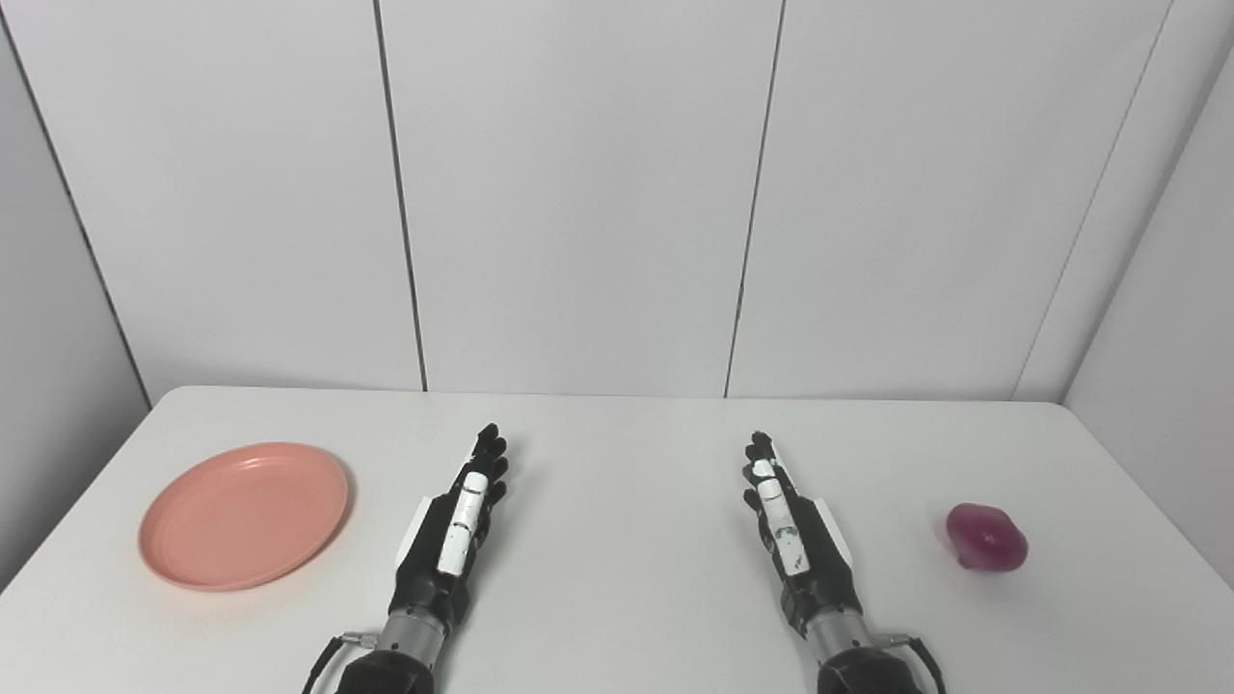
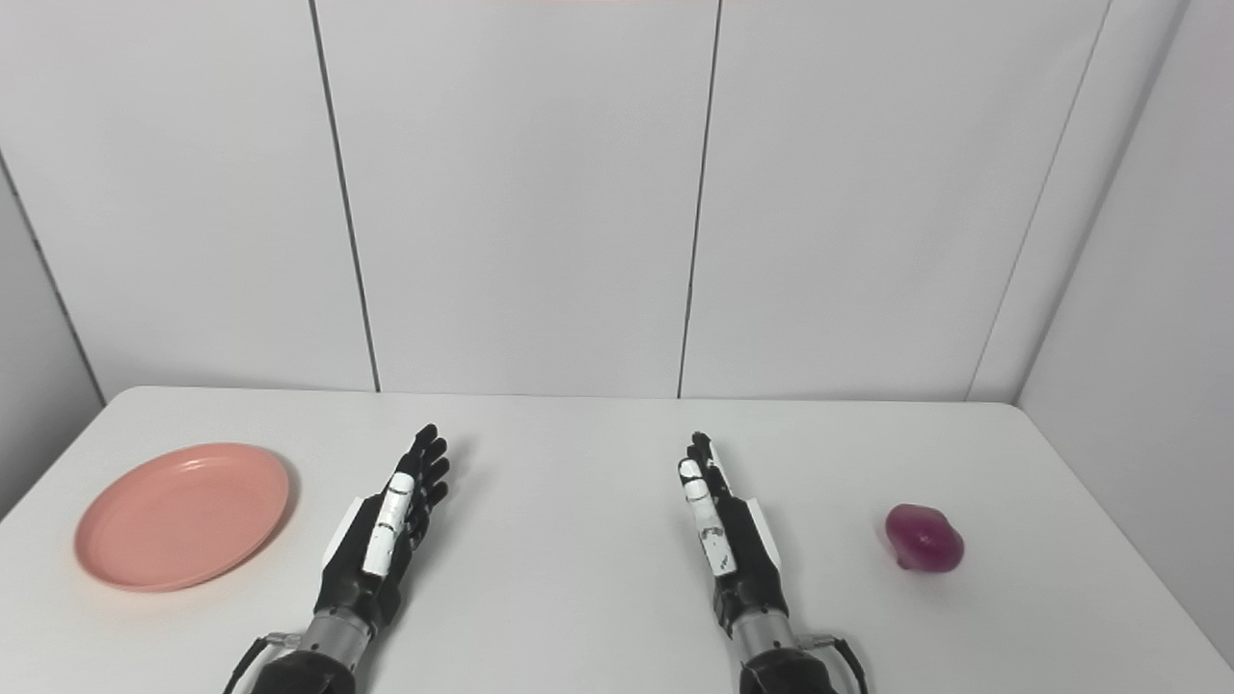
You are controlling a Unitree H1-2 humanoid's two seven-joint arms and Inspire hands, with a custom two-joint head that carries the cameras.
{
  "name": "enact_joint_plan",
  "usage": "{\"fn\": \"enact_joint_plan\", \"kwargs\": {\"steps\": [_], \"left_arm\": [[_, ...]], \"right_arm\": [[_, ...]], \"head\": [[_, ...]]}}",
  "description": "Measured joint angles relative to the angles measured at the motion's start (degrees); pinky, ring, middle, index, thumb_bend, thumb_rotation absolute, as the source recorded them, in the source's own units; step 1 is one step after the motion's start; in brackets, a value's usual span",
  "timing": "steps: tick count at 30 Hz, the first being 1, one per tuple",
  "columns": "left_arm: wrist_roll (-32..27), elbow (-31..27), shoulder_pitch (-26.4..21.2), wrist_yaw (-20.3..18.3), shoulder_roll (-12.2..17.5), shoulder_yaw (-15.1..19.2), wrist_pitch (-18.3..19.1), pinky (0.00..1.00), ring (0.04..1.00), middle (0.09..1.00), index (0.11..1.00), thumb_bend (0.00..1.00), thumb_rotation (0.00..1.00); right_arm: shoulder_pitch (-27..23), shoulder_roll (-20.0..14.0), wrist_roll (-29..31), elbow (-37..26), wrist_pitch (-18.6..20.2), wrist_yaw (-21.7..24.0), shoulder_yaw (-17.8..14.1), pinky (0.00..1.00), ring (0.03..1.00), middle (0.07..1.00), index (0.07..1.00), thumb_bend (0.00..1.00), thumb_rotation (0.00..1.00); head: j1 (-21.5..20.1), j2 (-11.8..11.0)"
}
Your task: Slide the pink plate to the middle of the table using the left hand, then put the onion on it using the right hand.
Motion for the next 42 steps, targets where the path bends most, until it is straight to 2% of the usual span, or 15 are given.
{"fn": "enact_joint_plan", "kwargs": {"steps": [32,36,39,41,42], "left_arm": [[-0.01,-0.31,0.07,0.11,0.01,0.01,2.21,1.00,1.000,1.000,0.991,0.58,1.00],[0.02,-0.33,0.08,0.12,0.00,-0.04,2.27,1.00,1.000,1.000,0.993,0.58,1.00],[0.17,-0.68,0.21,0.14,-0.06,-0.39,2.42,1.00,1.000,1.000,1.000,0.60,1.00],[0.56,-1.69,0.47,0.20,-0.14,-0.87,2.97,1.00,1.000,1.000,1.000,0.60,1.00],[0.99,-2.08,0.54,0.26,-0.27,-1.10,3.27,1.00,1.000,1.000,1.000,0.60,1.00]], "right_arm": [[-0.01,-0.02,-0.02,-0.01,0.00,0.14,-0.04,1.00,1.000,1.000,1.000,0.52,0.98],[-0.01,-0.04,0.11,0.00,0.00,0.22,-0.05,1.00,1.000,1.000,1.000,0.52,0.97],[0.00,-0.22,0.22,-0.04,0.00,0.47,-0.11,1.00,1.000,1.000,1.000,0.50,0.97],[0.02,-0.58,0.46,-0.29,0.00,0.84,-0.28,1.00,1.000,1.000,1.000,0.49,0.97],[0.06,-0.85,0.83,-0.64,0.00,1.10,-0.52,1.00,1.000,1.000,1.000,0.48,0.97]], "head": [[-0.18,-0.09],[1.23,-0.44],[6.74,-0.70],[6.77,-0.70],[9.81,-1.14]]}}
